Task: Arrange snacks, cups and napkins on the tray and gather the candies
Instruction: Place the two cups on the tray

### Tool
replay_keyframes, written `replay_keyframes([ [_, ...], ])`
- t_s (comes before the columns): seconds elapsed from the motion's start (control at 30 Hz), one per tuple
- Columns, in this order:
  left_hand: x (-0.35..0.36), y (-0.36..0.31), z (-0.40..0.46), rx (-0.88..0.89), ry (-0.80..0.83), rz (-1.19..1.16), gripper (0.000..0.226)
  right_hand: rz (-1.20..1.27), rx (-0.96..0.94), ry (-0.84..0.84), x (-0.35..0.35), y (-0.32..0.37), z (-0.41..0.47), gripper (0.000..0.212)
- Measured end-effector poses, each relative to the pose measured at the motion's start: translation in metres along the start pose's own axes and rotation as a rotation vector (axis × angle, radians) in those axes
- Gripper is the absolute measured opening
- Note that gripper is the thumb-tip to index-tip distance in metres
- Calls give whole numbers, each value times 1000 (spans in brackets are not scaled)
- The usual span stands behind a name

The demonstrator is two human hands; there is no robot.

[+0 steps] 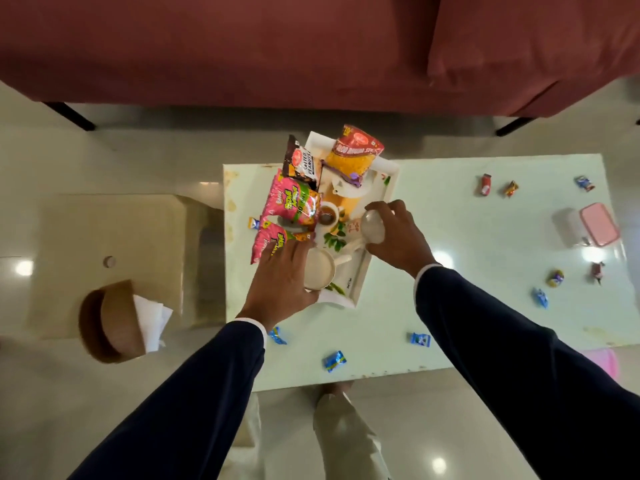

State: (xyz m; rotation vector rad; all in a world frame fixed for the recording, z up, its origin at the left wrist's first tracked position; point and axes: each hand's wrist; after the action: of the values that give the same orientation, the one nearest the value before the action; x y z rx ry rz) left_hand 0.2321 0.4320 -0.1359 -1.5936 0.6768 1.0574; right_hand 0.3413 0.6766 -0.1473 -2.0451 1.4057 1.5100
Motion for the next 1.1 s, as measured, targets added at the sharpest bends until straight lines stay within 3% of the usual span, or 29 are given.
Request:
replay_keyframes([
  [0.43,32,-16,26,81,231,41,85,-519,-529,212,-17,1,38,85],
  [0.7,33,-8,43,102,332,-15,87,-644,-730,251,-6,19,45,103],
  [0.93,42,-3,32,93,216,-82,86,-502,-646,306,3,19,46,105],
  [1.0,42,-1,29,90,186,-106,89,-340,-552,365,3,18,44,99],
  [1.1,43,-7,26,-49,94,-238,95,-221,-375,293,7,19,34,99],
])
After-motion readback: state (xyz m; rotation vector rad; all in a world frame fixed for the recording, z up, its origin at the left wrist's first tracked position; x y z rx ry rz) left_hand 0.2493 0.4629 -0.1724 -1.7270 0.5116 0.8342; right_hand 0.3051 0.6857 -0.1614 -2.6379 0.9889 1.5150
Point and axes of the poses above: each hand's wrist, its own z-axis towards the middle knuckle, its own x-axis out of the palm, y = z × x, and after that the axes turned 15 degrees about x, right-handed
